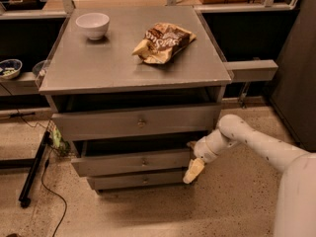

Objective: Open middle drawer

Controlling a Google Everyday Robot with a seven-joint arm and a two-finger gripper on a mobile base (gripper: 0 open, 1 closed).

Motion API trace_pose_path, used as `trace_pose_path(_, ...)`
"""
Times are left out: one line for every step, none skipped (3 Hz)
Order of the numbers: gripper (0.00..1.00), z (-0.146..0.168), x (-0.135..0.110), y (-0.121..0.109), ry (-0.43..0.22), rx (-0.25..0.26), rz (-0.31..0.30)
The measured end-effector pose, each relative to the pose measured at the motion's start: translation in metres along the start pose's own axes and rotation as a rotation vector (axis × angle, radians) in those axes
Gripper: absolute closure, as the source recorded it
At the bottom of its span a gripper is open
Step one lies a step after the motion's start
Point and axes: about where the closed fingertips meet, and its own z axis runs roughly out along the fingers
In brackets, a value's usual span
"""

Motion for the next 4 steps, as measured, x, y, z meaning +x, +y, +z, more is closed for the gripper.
trace_pose_path(0.00, 0.0002, -0.0003, 0.0001, 0.002, 0.003, 0.000)
trace_pose_path(0.00, 0.0030, -0.0037, 0.0011, 0.032, 0.037, -0.003)
trace_pose_path(0.00, 0.0030, -0.0084, 0.0005, 0.057, 0.086, 0.000)
trace_pose_path(0.00, 0.0029, -0.0088, 0.0004, 0.059, 0.090, 0.001)
